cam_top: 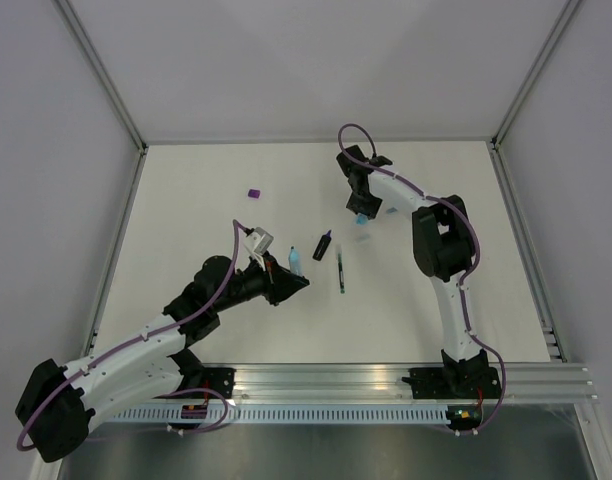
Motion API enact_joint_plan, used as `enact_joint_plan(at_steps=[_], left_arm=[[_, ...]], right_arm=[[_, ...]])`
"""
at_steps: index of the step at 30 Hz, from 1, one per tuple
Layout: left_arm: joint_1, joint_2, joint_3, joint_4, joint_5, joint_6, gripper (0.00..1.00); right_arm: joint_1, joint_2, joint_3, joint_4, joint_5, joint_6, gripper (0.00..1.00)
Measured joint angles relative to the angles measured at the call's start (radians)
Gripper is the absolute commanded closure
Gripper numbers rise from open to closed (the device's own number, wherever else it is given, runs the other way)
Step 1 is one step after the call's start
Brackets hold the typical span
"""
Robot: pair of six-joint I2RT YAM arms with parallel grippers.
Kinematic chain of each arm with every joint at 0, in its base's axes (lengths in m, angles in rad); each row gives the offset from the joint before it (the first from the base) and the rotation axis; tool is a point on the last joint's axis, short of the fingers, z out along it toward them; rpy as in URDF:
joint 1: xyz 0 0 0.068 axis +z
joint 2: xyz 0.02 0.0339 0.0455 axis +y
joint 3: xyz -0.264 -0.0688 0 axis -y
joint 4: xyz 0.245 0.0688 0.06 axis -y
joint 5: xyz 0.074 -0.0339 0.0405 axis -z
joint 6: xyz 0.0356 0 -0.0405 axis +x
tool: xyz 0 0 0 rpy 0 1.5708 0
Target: Insert the pens into the pen caps
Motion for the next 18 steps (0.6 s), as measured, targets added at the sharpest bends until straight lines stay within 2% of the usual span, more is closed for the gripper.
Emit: enact_joint_plan(at_steps=[18], left_arm=[[0.000, -0.005, 0.000, -0.006, 0.000, 0.000, 0.98]], right_arm=[[0.012, 0.034, 0.011, -0.016, 0.039, -0.042, 0.57]])
